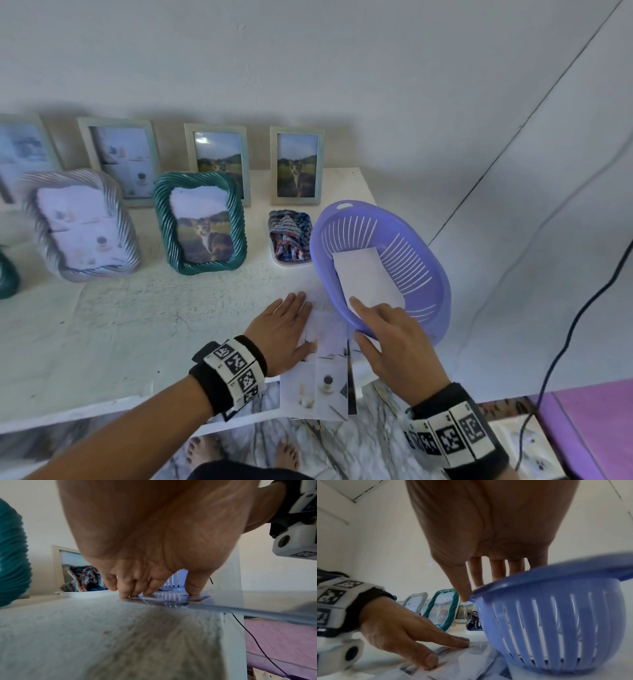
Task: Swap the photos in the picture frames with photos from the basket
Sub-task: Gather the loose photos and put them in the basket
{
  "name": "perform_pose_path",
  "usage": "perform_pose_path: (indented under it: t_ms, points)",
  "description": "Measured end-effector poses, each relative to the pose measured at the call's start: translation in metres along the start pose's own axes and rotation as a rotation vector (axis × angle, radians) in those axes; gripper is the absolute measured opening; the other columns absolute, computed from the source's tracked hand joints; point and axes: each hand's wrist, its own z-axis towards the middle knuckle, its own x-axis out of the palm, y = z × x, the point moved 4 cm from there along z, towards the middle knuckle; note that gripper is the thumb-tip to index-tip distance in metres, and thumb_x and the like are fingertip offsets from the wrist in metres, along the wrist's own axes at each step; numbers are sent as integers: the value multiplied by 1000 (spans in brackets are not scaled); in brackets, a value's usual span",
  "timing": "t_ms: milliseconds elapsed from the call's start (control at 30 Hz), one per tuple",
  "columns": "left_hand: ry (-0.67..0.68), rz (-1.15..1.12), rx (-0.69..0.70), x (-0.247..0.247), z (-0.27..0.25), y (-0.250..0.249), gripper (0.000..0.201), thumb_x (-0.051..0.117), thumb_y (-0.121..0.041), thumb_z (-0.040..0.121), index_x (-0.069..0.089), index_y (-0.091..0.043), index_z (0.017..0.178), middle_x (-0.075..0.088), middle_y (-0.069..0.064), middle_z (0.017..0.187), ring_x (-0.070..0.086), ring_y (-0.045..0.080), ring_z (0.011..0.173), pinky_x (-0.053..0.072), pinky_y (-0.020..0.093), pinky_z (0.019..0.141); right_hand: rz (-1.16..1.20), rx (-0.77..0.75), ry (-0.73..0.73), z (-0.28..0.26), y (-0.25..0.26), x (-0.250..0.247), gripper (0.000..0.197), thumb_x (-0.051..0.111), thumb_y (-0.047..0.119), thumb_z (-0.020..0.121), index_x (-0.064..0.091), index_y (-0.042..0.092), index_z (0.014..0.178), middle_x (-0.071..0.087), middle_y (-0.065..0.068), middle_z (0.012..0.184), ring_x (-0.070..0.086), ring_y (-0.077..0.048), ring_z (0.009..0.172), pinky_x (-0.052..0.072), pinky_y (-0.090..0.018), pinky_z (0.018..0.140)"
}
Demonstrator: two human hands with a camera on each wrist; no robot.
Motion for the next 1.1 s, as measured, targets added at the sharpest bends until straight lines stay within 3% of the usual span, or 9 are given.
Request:
perform_pose_path:
  t_ms: [100, 200, 300, 433, 600, 700, 800, 967, 1100]
  points:
    - [2, -18, -14, 0, -6, 0, 135, -48, -74, 43, -7, -9, 154, -12, 13, 162, -6, 24, 151, -13, 29, 112, 121, 3, -141, -21, 25, -17, 20, 51, 28, 93, 61, 16, 106, 53, 4, 90, 47, -15, 78, 41, -23, 68]
    - [5, -35, -21, 1, -7, -1, 135, -47, -74, 43, -8, -8, 154, -13, 13, 162, -7, 24, 151, -11, 31, 116, 319, 130, 21, -51, 35, 5, 16, 52, 30, 94, 53, 23, 79, 49, 16, 70, 46, -5, 65, 38, -20, 60]
    - [5, -26, -18, 1, -11, -2, 127, -38, -76, 50, -9, -8, 154, -13, 14, 162, -7, 25, 151, -9, 33, 118, 546, 561, 274, -70, 13, 49, 22, 56, 36, 95, 55, 19, 81, 63, 11, 71, 60, -6, 64, 52, -31, 66]
    - [26, -33, -14, 1, -20, -3, 122, -29, -80, 58, -8, -8, 154, -13, 13, 162, -7, 24, 151, -10, 32, 117, 974, 909, 45, -71, -2, 64, 22, 67, 25, 90, 50, 18, 103, 67, -12, 90, 70, -22, 69, 60, -46, 68]
    - [34, -61, -13, 6, -20, -2, 138, -47, -75, 39, -9, -8, 154, -15, 13, 161, -9, 24, 150, -13, 30, 114, 985, 915, 71, -69, 2, 81, 38, 69, 26, 88, 53, 25, 122, 60, -3, 115, 68, -17, 89, 58, -44, 80]
    - [44, -74, -27, 8, -21, -3, 137, -48, -74, 39, -11, -9, 153, -17, 12, 161, -11, 24, 150, -14, 30, 114, 1106, 969, 38, -73, 7, 82, 23, 70, 19, 87, 59, 20, 107, 64, -9, 104, 67, -22, 92, 59, -38, 73]
    - [46, -69, -33, 11, -21, -5, 134, -48, -74, 41, -12, -10, 153, -19, 11, 161, -13, 24, 150, -11, 32, 117, 1299, 1002, 93, -74, 15, 87, 33, 77, 15, 80, 55, 9, 104, 69, -17, 94, 67, -30, 86, 56, -39, 67]
    - [50, -76, -63, 10, -26, -6, 97, -14, -68, 76, -11, -10, 153, -18, 11, 161, -13, 23, 150, -8, 33, 119, 1448, 1059, 162, -66, 25, 103, 39, 79, 12, 78, 51, 2, 105, 70, -23, 96, 67, -39, 88, 56, -50, 77]
    - [46, -136, -89, 4, -35, -4, 75, 21, -56, 101, -8, -12, 155, -15, 9, 162, -11, 21, 150, -6, 32, 120, 1448, 947, 228, -55, 33, 102, 26, 71, 3, 82, 63, 2, 108, 69, -23, 103, 68, -33, 91, 55, -44, 83]
